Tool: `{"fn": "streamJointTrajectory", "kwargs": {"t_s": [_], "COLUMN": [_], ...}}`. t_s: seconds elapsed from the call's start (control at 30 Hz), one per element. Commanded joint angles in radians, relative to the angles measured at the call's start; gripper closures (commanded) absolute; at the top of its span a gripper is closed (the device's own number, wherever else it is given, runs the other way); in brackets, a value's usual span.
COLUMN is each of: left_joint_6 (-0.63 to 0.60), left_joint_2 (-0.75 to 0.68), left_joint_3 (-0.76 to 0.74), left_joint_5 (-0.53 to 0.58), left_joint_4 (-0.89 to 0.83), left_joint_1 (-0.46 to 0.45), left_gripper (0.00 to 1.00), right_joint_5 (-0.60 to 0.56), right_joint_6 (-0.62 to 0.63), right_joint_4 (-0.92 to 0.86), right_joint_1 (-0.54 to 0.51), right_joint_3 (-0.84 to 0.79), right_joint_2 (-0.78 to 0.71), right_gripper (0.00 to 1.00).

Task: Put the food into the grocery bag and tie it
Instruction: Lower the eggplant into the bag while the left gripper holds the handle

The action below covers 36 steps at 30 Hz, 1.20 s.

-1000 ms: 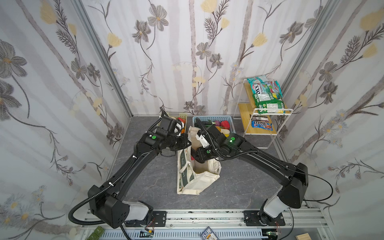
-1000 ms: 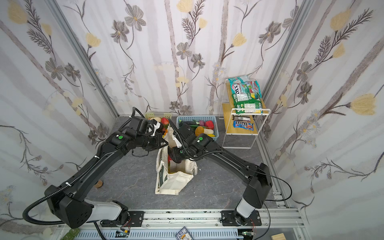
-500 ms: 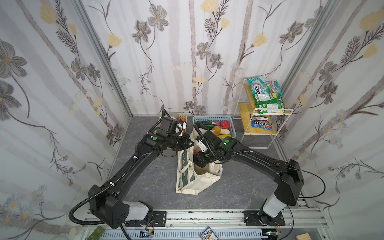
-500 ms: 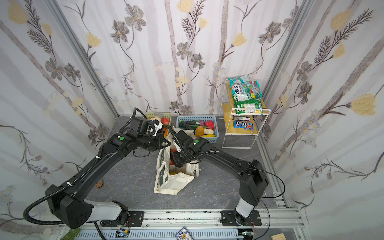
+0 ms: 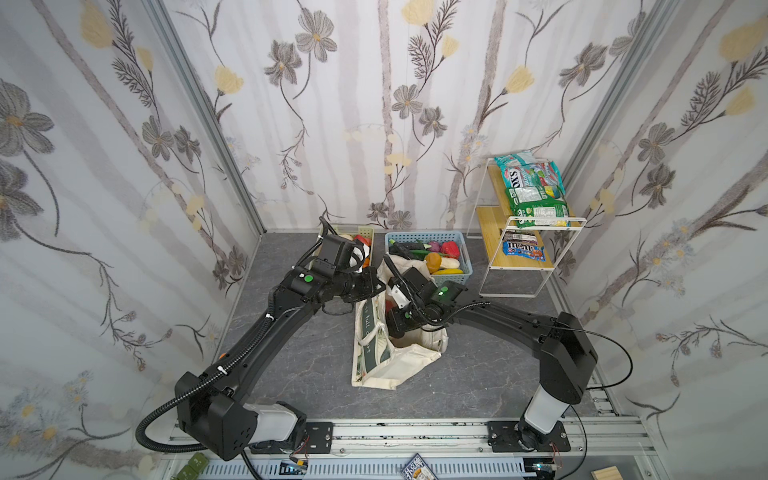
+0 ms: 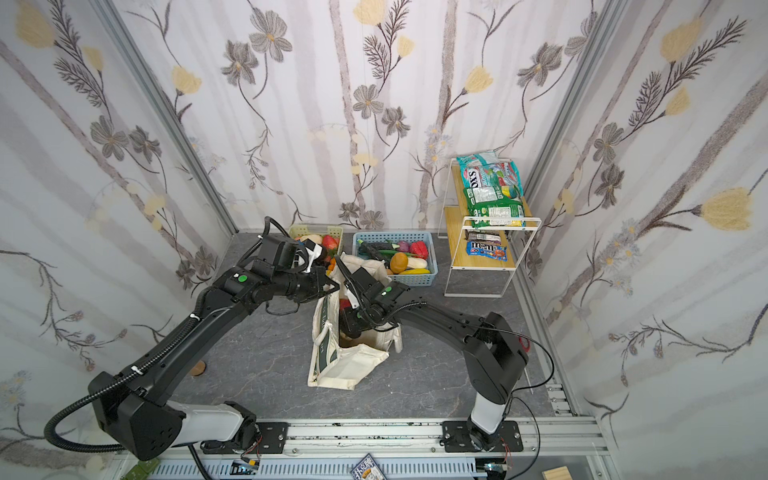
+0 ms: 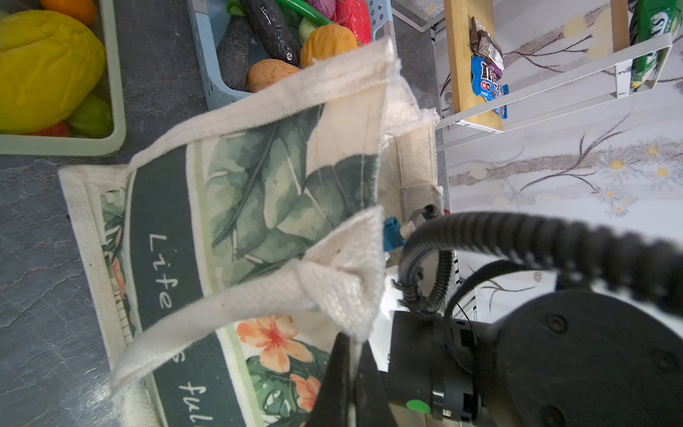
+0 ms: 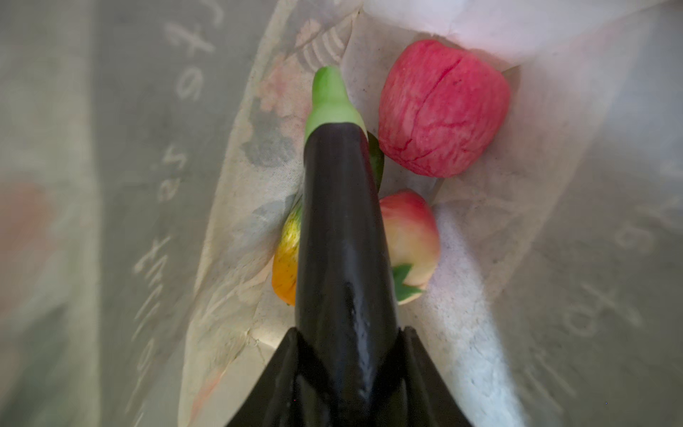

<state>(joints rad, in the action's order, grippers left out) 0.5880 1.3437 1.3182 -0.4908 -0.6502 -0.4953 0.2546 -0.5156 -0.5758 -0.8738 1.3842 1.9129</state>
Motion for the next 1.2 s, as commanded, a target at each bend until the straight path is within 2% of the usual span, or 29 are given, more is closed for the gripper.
{"fn": "streamJointTrajectory", "kwargs": {"t_s": [0.0, 0.17, 0.63, 0.77, 0.93, 1.17], "left_joint_6": [0.003, 0.0, 0.013, 0.021, 0.027, 0.027], "left_joint_2": [0.001, 0.004, -0.01, -0.015, -0.033, -0.044], "left_joint_3": [0.002, 0.013, 0.004, 0.006, -0.006, -0.025], "left_joint_5": [-0.026, -0.036, 0.014, 0.033, 0.057, 0.064], "left_joint_4": [0.021, 0.024, 0.021, 0.016, 0.004, -0.007], "left_joint_1": [-0.001, -0.003, 0.007, 0.021, 0.043, 0.058], "left_gripper": [1.0, 1.0, 1.0, 1.0, 1.0, 1.0], "right_joint_5": [0.018, 0.022, 0.046, 0.045, 0.043, 0.024], "right_joint_6": [0.0, -0.003, 0.003, 0.002, -0.004, 0.003], "right_joint_4": [0.036, -0.008, 0.022, 0.046, 0.17, 0.191], "right_joint_1": [0.002, 0.009, 0.013, 0.012, 0.012, 0.007], "right_joint_3": [0.049, 0.117, 0.138, 0.128, 0.047, 0.012], "right_joint_2": [0.028, 0.062, 0.156, 0.165, 0.129, 0.142], "right_gripper": [0.65, 0.64, 0.63, 0.62, 0.62, 0.62]}}
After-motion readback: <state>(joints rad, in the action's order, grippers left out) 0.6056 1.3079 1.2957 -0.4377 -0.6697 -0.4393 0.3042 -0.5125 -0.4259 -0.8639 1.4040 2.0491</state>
